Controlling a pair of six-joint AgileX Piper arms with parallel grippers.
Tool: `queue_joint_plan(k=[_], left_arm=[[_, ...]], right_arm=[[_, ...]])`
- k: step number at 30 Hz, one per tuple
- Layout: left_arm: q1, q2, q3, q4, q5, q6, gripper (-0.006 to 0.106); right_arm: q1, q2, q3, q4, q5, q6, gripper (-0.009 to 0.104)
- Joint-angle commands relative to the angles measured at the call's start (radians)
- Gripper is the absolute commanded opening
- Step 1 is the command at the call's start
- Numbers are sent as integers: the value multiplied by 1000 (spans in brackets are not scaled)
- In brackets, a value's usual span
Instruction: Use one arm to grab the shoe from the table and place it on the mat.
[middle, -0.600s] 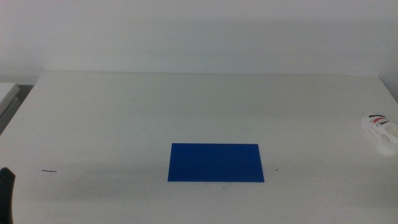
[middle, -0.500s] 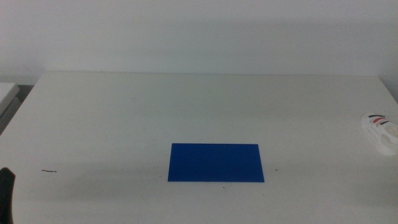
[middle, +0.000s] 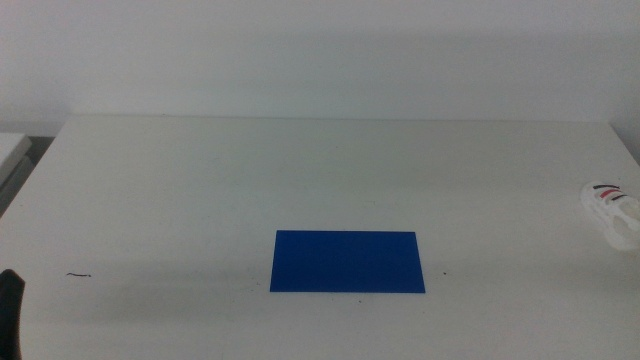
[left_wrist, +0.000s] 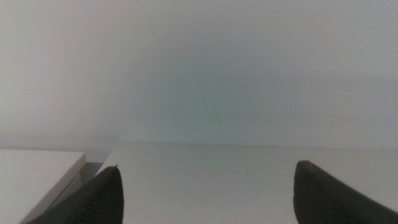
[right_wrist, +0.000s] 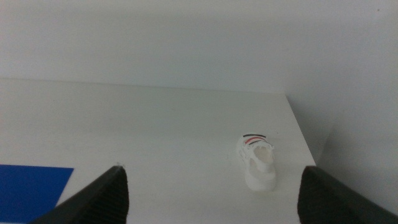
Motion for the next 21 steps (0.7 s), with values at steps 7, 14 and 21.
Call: queue_joint_plan(k=[7,14,21], left_arm=[[0,-4,0,0,-14,-1,94],[0,-4,0,0,-14,-1,94],[0,-4,0,0,-14,-1,94]], right_arm=[[-7,439,-413,-66,381,-2,93],[-7,840,-687,-44,577,-120,93],[-156,1160,-818,2,563,-188,93]])
